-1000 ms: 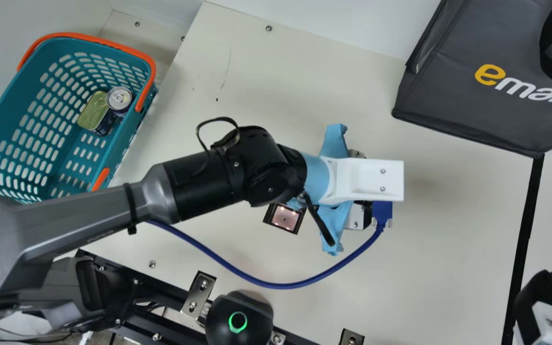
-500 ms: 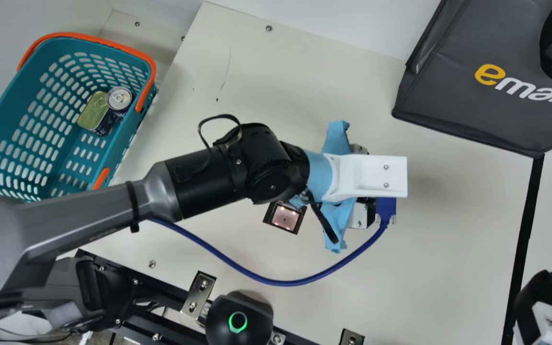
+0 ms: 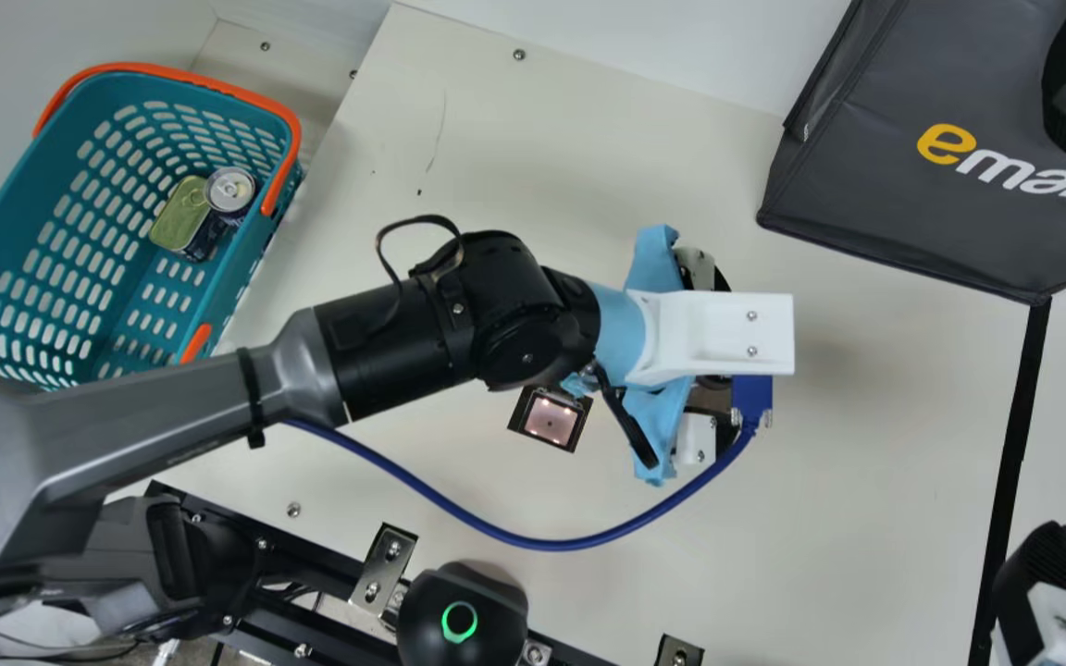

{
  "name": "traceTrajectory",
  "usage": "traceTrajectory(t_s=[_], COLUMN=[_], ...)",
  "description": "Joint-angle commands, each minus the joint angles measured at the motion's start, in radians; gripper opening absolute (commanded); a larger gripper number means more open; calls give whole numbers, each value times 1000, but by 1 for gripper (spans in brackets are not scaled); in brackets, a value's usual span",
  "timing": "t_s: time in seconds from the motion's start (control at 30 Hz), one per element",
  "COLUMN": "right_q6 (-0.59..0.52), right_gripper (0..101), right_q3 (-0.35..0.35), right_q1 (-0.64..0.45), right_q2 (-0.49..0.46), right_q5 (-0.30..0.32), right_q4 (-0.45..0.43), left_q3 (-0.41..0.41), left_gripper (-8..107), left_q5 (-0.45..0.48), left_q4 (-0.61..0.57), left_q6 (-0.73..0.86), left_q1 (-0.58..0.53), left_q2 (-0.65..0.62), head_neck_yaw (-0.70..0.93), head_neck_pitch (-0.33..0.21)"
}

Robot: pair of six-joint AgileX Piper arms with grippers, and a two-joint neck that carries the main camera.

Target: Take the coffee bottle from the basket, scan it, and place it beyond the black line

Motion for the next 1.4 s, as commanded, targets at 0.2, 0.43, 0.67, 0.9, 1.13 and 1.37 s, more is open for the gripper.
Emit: traceTrajectory(t_s=[0.2, 0.43, 0.67, 0.9, 1.13, 1.37], right_q6=[0, 0, 0, 0, 0, 0], right_gripper=[91, 91, 91, 91, 91, 91], right_q3=[0, 0, 0, 0, 0, 0], right_q1=[0, 0, 0, 0, 0, 0], right_q2=[0, 0, 0, 0, 0, 0], right_q5=[0, 0, -1, -1, -1, -1], right_q4=[0, 0, 0, 0, 0, 0], left_q3=[-24, -38, -34, 0, 42, 84], left_gripper=[90, 90, 90, 90, 90, 90], left_q5=[40, 67, 82, 88, 95, 107], left_q4=[31, 72, 121, 164, 195, 206], left_q6=[-53, -123, -194, -263, -309, -324], left_q1=[12, 34, 76, 130, 196, 276], left_q2=[-21, -51, -86, -134, -192, -254], head_neck_yaw=[2, 2, 2, 2, 2, 2], head_neck_pitch=[-26, -26, -26, -26, -26, -26])
